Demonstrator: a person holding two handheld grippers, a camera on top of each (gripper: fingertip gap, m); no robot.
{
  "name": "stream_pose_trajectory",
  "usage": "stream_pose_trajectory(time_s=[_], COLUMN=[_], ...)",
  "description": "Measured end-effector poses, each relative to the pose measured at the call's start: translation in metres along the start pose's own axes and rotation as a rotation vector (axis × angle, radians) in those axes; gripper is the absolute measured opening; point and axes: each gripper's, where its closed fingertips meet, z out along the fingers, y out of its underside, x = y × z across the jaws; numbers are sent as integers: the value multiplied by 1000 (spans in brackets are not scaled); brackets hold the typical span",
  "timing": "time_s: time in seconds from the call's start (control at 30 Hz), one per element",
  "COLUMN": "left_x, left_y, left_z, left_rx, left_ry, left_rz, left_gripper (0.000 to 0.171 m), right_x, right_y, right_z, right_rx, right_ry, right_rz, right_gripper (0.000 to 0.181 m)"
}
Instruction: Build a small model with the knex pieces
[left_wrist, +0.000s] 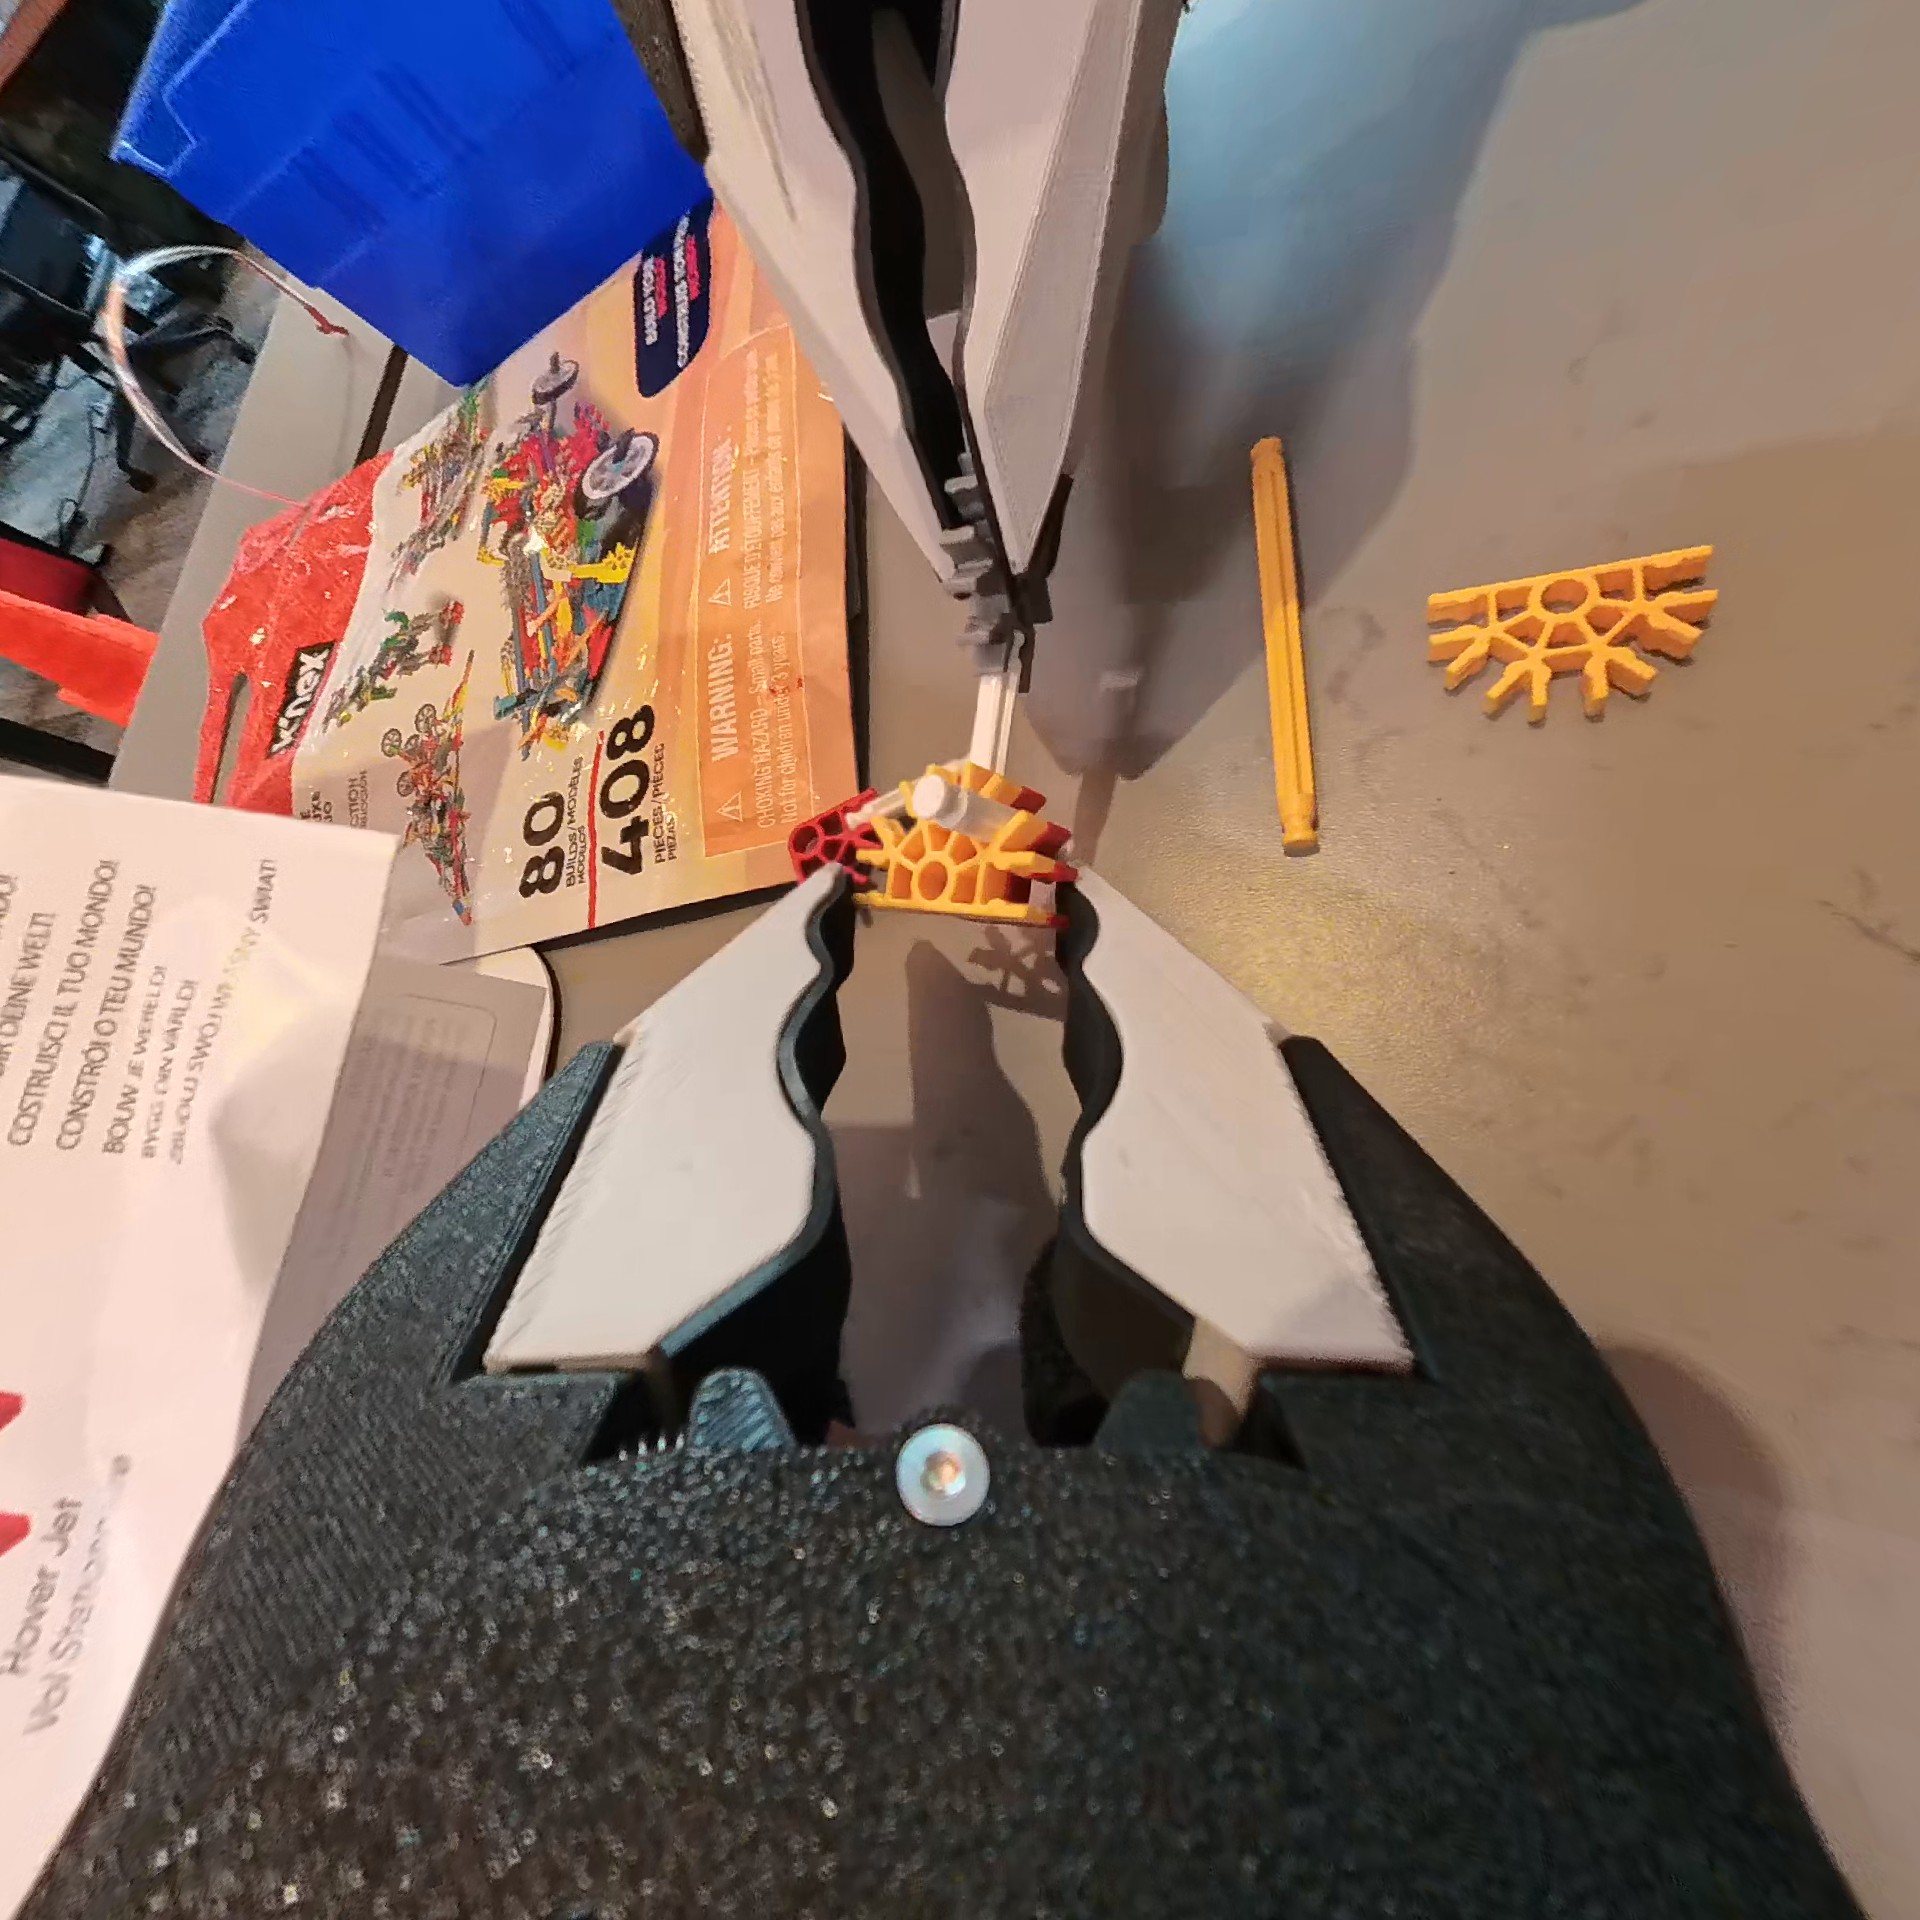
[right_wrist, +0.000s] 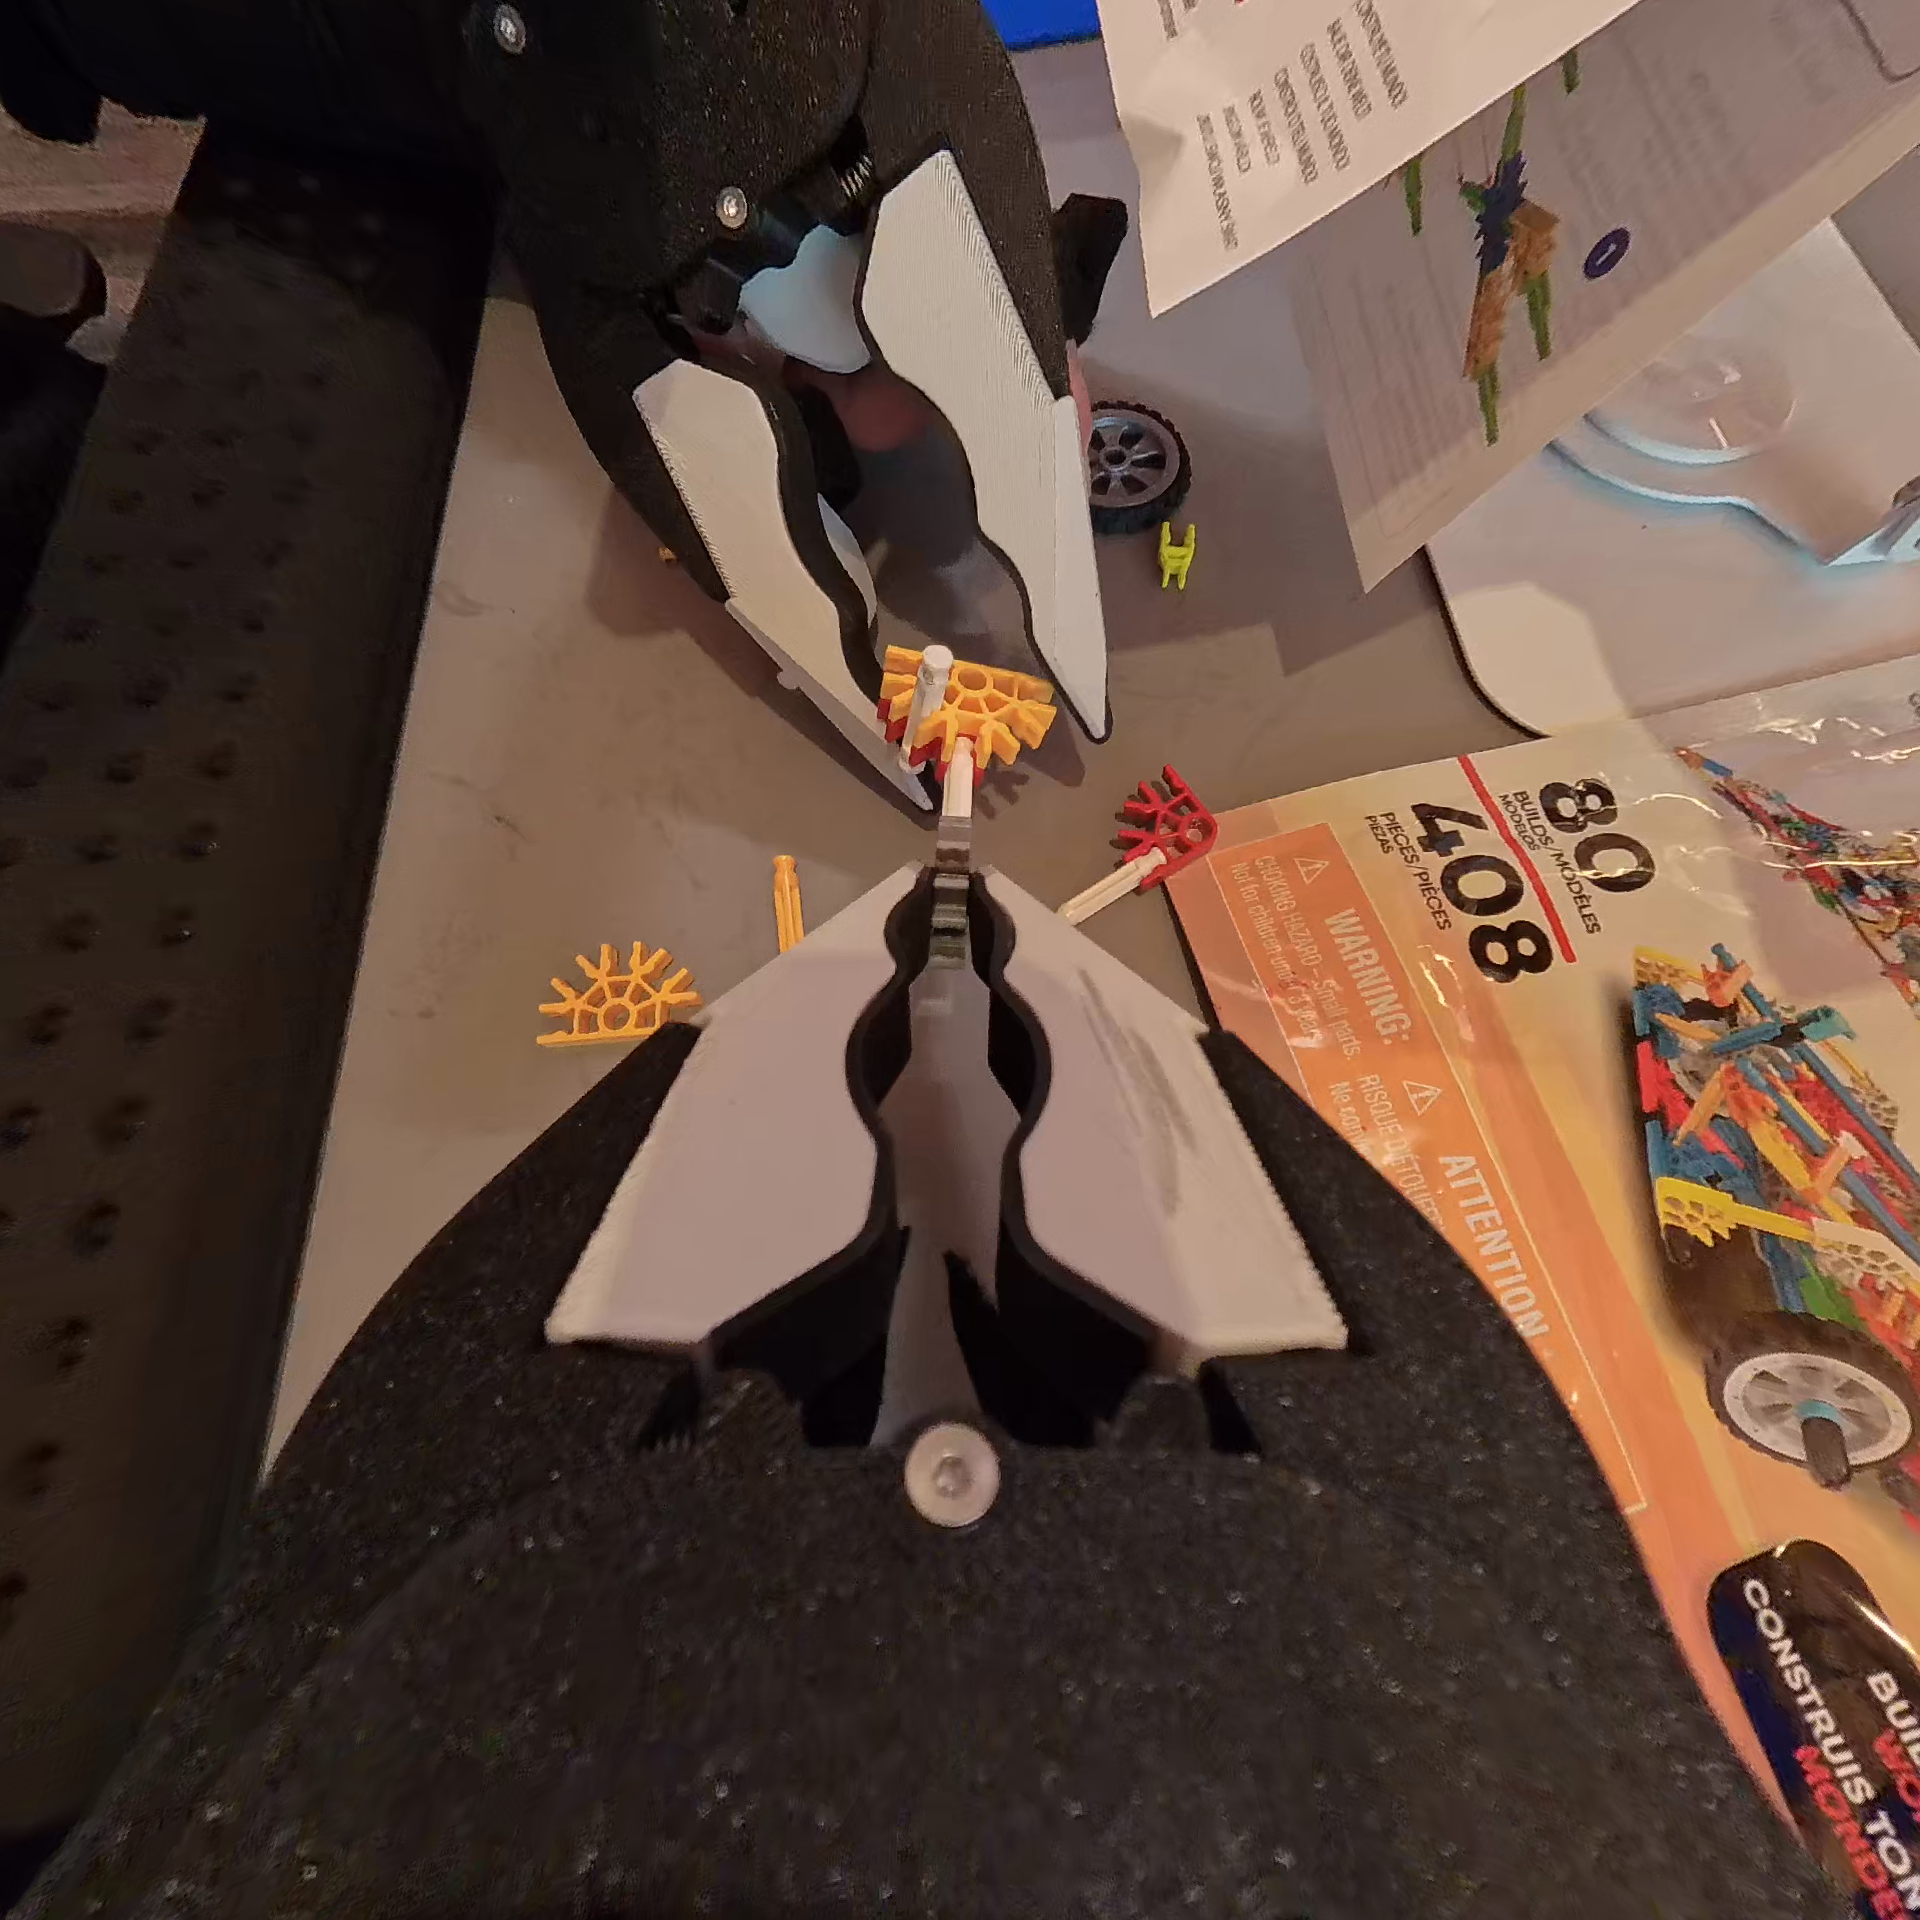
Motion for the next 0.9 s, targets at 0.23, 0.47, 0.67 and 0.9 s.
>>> stream_pose_trajectory(time_s=[0.23, 0.47, 0.67, 0.9], left_x=[-11, -27, -42, -54], left_y=[-4, -5, -7, -10], left_z=[-3, -4, -6, -9], left_rx=[25, 31, 42, 37], left_ry=[-77, -187, -283, -376], left_rz=[31, 74, 70, 106], left_gripper=[36, 31, 26, 14], right_x=[5, 13, 24, 28], right_y=[-8, -17, -26, -33], right_z=[-4, -9, -14, -19], right_rx=[48, 114, 180, 243], right_ry=[19, 44, 75, 55], right_rz=[13, 46, 102, 178], right_gripper=[5, 5, 5, 5])
